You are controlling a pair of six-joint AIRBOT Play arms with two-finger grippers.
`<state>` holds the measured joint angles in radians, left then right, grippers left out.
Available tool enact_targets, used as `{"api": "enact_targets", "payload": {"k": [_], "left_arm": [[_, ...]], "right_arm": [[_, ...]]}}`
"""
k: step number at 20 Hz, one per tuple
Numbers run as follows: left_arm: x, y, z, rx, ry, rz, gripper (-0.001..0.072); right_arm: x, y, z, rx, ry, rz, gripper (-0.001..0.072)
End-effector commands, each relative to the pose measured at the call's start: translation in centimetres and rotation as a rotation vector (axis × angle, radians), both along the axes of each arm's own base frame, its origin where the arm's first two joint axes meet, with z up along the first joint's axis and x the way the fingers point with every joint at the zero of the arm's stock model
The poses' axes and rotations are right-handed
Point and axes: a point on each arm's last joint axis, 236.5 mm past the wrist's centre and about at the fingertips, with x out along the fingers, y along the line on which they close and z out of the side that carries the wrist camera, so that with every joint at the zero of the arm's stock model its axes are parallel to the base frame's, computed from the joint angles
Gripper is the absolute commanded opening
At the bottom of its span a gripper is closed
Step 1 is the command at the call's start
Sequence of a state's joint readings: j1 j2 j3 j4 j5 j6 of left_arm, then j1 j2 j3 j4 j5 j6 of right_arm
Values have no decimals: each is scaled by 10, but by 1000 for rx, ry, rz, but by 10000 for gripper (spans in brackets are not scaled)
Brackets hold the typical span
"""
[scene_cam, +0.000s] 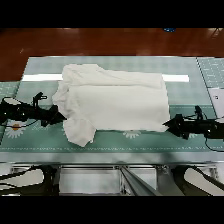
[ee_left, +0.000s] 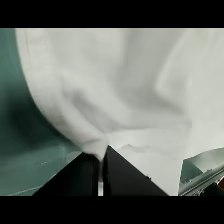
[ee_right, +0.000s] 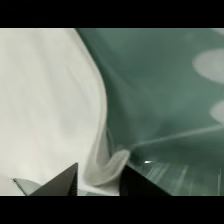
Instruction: Fold the shirts.
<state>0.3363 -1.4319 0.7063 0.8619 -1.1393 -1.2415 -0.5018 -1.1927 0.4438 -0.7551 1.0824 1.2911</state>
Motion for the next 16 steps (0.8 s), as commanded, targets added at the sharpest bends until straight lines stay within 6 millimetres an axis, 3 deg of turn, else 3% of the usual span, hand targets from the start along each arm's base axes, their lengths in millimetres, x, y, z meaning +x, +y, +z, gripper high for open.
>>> {"api": "enact_targets", "payload": {"k": [1, 2, 3, 5, 7, 9, 11, 12, 14, 16], "left_arm": [[12, 1, 4, 5, -32, 14, 24], [22, 1, 12, -3, -55, 15, 23], [37, 0, 26, -23, -93, 27, 23], [83, -8, 80, -116, -244, 42, 23], [134, -16, 169, -217, -472, 48, 23], [165, -14, 265, -219, -716, 34, 23], [172, -10, 356, -141, -953, -23, 23], [170, -5, 397, -100, -1055, -36, 23], [151, 4, 478, -17, -1242, -41, 23], [116, 8, 541, 96, -1395, -42, 23]], "right_arm": [[47, 19, -2, -27, -80, 10, 136], [61, 27, 11, -26, -132, 75, 24], [73, 38, 30, -6, -173, 143, 24], [104, 49, 88, -6, -305, 263, 24], [147, 40, 174, -75, -502, 306, 24], [179, 21, 274, -248, -727, 320, 24], [188, -8, 364, -490, -904, 304, 24], [183, -17, 403, -566, -956, 265, 24], [156, -21, 473, -690, -1089, 243, 24], [119, -22, 520, -792, -1187, 210, 24]]}}
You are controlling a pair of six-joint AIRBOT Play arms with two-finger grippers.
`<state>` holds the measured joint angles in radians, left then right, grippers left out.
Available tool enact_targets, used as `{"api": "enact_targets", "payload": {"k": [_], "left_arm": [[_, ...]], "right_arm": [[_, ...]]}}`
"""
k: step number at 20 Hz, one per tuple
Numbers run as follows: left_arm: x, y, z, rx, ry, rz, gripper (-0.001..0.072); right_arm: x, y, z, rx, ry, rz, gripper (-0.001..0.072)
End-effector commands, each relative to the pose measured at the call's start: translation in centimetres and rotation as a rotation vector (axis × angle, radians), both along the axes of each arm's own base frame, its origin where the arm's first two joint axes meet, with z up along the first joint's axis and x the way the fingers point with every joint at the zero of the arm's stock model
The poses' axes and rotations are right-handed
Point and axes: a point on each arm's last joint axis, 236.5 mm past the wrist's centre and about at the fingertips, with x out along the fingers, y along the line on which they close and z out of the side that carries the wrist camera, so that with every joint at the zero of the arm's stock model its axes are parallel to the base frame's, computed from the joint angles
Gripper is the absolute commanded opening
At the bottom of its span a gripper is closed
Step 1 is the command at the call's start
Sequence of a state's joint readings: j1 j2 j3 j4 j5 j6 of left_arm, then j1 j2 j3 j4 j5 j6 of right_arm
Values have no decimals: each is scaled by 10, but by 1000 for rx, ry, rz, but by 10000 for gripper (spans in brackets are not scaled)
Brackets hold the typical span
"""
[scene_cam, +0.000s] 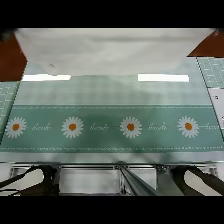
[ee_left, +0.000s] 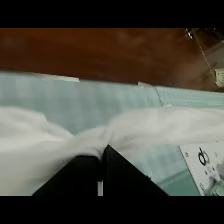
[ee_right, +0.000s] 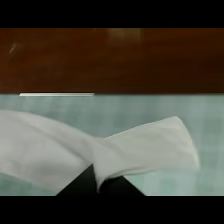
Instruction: Fold the shirts.
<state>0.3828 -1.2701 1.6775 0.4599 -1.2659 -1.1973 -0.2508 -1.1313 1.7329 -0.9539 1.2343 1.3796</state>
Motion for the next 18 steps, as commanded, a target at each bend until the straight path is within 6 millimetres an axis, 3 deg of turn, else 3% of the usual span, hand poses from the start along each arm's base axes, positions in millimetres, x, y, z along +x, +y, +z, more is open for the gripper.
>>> {"api": "enact_targets", "payload": {"k": [1, 2, 4, 6, 9, 12, 15, 17, 18], "left_arm": [[-63, 0, 122, 147, -298, 83, 23], [-82, 1, 137, 208, -344, 126, 23], [-122, 7, 155, 353, -402, 228, 23], [-165, 18, 168, 484, -431, 377, 23], [-227, 5, 191, 591, -535, 465, 23], [-276, -6, 200, 580, -595, 470, 23], [-282, 8, 184, 592, -532, 475, 23], [-257, 22, 158, 602, -431, 491, 23], [-237, 25, 136, 614, -360, 473, 23]], "right_arm": [[-65, -16, 97, -171, -233, -118, 24], [-86, -19, 105, -213, -250, -143, 24], [-124, -28, 102, -270, -208, -204, 24], [-156, -21, 105, -277, -208, -205, 24], [-196, -11, 123, -282, -287, -214, 24], [-225, -5, 121, -281, -288, -222, 24], [-222, -3, 93, -243, -207, -212, 24], [-205, 5, 54, -200, -88, -152, 24], [-197, 12, 34, -168, -34, -116, 24]]}}
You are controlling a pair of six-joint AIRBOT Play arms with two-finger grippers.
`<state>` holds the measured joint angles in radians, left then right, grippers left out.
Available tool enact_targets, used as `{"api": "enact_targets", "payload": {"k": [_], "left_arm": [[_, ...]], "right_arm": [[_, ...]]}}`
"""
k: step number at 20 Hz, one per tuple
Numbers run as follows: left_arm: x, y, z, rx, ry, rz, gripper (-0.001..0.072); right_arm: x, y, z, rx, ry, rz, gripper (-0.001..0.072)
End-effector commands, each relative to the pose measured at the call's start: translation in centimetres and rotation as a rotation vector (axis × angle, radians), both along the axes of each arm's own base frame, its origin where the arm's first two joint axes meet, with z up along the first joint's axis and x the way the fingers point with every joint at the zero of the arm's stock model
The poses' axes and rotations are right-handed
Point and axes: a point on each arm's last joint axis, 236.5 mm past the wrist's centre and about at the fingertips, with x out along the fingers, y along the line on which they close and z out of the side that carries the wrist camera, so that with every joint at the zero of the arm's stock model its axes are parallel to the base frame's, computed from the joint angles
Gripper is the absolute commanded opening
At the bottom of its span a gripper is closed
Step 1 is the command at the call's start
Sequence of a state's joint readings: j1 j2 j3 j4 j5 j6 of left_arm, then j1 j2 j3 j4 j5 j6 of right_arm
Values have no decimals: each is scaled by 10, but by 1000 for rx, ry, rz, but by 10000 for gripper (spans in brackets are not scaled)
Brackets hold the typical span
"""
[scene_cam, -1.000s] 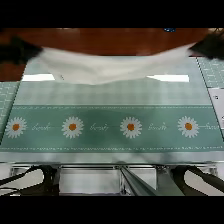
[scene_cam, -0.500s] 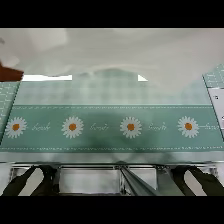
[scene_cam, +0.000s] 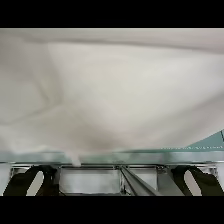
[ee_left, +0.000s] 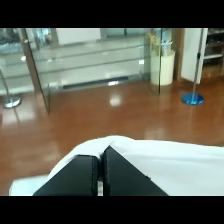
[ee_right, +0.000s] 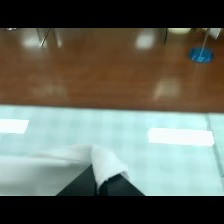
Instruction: Fold the shirts.
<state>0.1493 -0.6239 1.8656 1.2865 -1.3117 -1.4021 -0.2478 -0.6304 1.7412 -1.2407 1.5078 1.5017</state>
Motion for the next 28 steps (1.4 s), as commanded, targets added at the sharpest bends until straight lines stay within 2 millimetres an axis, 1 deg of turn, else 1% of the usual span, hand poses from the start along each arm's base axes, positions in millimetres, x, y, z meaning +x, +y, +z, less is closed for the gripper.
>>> {"api": "enact_targets", "payload": {"k": [1, 2, 4, 6, 8, 10, 11, 12, 13, 15, 17, 18, 19, 20, 21, 22, 23, 25, 27, 28], "left_arm": [[40, 24, -60, -24, 188, 74, 23], [62, 25, -90, -42, 276, 76, 23], [109, 26, -157, -92, 450, 73, 23], [156, 16, -220, -163, 575, 29, 23], [200, 5, -278, -252, 682, -2, 23], [241, -5, -327, -347, 773, -23, 23], [263, -7, -347, -394, 791, -21, 23], [285, -7, -368, -435, 808, -12, 23], [305, -8, -390, -472, 833, -6, 23], [337, -18, -434, -524, 904, -18, 23], [361, -28, -468, -567, 970, -38, 23], [368, -33, -481, -600, 1010, -41, 23], [371, -35, -494, -632, 1066, -29, 23], [370, -38, -504, -640, 1110, -33, 23], [368, -40, -510, -637, 1149, -44, 23], [365, -40, -511, -632, 1168, -53, 23], [361, -37, -509, -615, 1175, -68, 23], [348, -26, -498, -574, 1204, -110, 23], [324, -18, -491, -520, 1266, -174, 23], [307, -16, -492, -499, 1324, -213, 23]], "right_arm": [[20, 20, -63, 106, 177, 95, 24], [30, 25, -83, 139, 216, 124, 24], [56, 32, -124, 202, 288, 166, 24], [84, 29, -167, 246, 364, 176, 24], [117, 21, -199, 276, 415, 169, 24], [158, 10, -229, 308, 448, 144, 24], [180, 5, -247, 333, 460, 136, 24], [200, 2, -266, 354, 475, 131, 24], [218, 3, -292, 369, 502, 144, 24], [251, 6, -342, 391, 553, 124, 24], [287, -1, -376, 416, 582, 82, 24], [301, -3, -388, 441, 607, 69, 24], [312, -3, -397, 465, 637, 65, 24], [318, -1, -405, 490, 675, 66, 24], [318, 3, -412, 519, 720, 68, 24], [314, 7, -416, 530, 758, 82, 24], [311, 7, -416, 521, 773, 93, 24], [299, -1, -407, 498, 803, 112, 24], [278, -5, -398, 489, 851, 157, 24], [264, -4, -398, 468, 899, 191, 24]]}}
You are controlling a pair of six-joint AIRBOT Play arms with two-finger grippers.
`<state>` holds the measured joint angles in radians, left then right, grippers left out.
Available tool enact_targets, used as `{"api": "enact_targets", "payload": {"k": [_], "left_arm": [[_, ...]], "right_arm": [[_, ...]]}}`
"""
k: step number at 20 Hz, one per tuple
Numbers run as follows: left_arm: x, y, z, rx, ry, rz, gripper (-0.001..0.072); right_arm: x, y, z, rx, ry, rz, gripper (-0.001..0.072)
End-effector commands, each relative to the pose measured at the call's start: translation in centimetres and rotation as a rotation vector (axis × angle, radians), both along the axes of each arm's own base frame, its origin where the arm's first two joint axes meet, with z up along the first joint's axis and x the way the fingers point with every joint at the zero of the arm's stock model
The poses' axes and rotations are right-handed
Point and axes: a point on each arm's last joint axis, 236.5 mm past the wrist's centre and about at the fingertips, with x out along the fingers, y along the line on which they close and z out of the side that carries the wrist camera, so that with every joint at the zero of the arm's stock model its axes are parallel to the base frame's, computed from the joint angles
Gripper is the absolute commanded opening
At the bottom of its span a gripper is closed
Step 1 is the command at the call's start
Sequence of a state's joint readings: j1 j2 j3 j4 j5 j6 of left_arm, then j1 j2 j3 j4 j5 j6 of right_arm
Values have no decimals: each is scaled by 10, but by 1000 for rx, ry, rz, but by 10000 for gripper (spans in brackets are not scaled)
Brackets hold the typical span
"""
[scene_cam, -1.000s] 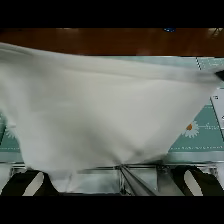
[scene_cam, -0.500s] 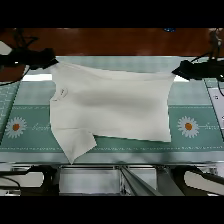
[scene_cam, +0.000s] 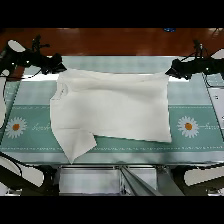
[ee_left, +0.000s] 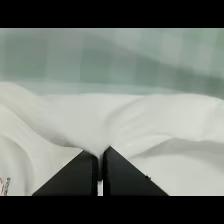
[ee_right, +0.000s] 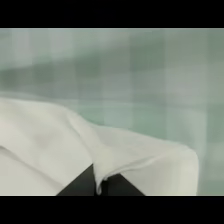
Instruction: Fold the shirts.
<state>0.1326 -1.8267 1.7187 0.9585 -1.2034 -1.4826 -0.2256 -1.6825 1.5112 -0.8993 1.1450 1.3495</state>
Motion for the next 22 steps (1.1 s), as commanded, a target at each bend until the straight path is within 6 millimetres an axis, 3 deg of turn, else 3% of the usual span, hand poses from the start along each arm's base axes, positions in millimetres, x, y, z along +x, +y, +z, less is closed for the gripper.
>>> {"api": "enact_targets", "payload": {"k": [1, 3, 6, 10, 16, 17, 18, 19, 22], "left_arm": [[-53, 6, -2, -17, 145, -179, 23], [-88, 12, -22, 29, 284, -244, 23], [-118, 27, -50, 124, 405, -278, 23], [-129, 31, -63, 132, 454, -273, 23], [-134, 32, -67, 135, 471, -276, 24], [-134, 31, -68, 135, 476, -271, 98], [-134, 30, -69, 132, 489, -256, 309], [-137, 29, -68, 130, 499, -263, 500], [-151, 26, -56, 118, 559, -252, 507]], "right_arm": [[-45, -1, -5, -12, 140, 134, 24], [-71, 6, -22, -2, 234, 178, 25], [-97, 11, -53, 11, 330, 182, 24], [-122, -7, -82, -75, 429, 166, 24], [-114, -11, -87, -92, 409, 130, 26], [-113, -6, -86, -78, 405, 132, 89], [-112, -4, -86, -73, 404, 133, 280], [-112, -2, -86, -75, 403, 141, 420], [-119, -16, -73, -62, 448, 102, 415]]}}
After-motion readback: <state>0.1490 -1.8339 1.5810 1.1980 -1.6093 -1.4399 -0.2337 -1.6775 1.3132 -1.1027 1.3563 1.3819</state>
